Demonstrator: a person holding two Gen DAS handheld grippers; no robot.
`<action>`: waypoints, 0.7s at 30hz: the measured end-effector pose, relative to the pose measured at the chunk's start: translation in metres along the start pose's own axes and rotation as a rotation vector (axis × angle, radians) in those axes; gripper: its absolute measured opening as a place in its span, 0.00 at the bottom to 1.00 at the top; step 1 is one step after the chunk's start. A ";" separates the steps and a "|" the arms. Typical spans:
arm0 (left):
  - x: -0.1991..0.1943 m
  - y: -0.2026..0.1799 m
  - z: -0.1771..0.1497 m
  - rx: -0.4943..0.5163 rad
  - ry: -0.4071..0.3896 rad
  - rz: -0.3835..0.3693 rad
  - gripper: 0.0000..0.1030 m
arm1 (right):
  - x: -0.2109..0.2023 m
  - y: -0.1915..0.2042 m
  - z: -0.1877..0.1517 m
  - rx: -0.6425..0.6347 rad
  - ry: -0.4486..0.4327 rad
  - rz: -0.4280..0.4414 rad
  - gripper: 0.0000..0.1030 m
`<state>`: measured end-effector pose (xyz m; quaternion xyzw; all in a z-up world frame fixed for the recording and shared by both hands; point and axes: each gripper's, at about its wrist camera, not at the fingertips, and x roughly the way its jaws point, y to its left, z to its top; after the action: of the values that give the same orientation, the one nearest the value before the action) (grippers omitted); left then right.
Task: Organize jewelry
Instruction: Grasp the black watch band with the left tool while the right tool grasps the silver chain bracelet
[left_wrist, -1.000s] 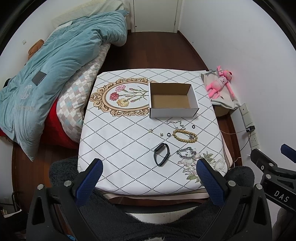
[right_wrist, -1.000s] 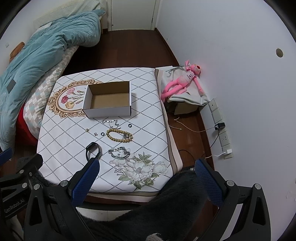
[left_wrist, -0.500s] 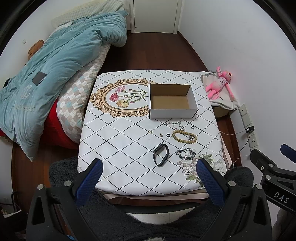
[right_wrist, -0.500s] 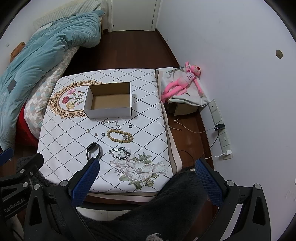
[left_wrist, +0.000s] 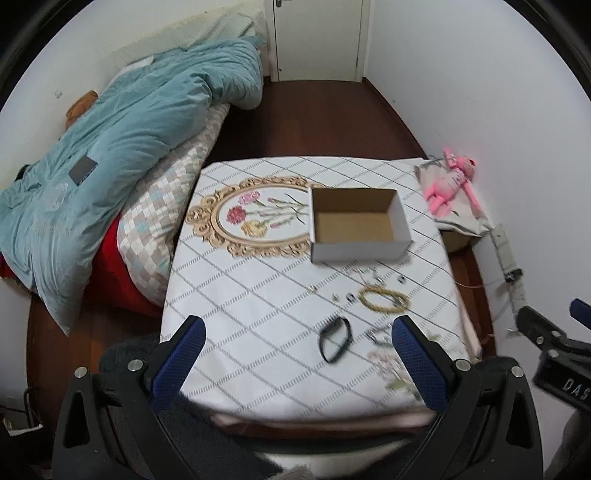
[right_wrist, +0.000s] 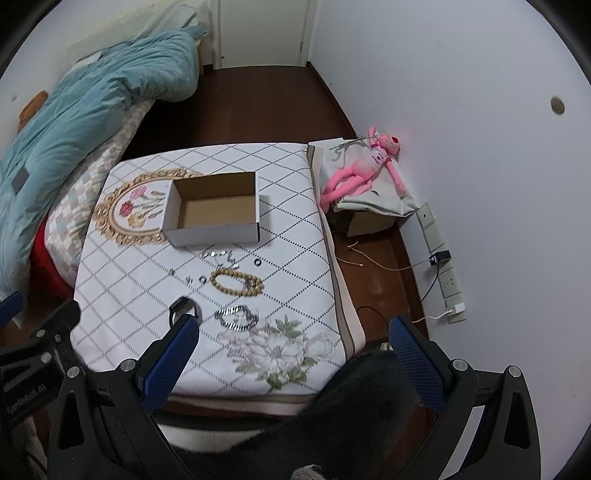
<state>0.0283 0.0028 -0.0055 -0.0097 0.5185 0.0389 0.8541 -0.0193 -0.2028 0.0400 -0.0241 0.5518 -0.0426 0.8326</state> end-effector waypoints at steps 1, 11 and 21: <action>0.012 0.000 0.002 0.004 -0.002 0.016 1.00 | 0.012 -0.003 0.003 0.013 0.005 0.003 1.00; 0.146 -0.002 -0.018 0.046 0.246 -0.015 0.88 | 0.165 0.003 -0.016 0.019 0.195 0.043 0.87; 0.211 -0.015 -0.047 0.047 0.411 -0.110 0.73 | 0.258 0.037 -0.047 -0.022 0.314 0.107 0.69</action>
<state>0.0845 -0.0030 -0.2149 -0.0259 0.6811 -0.0226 0.7314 0.0391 -0.1904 -0.2176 0.0033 0.6761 0.0047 0.7368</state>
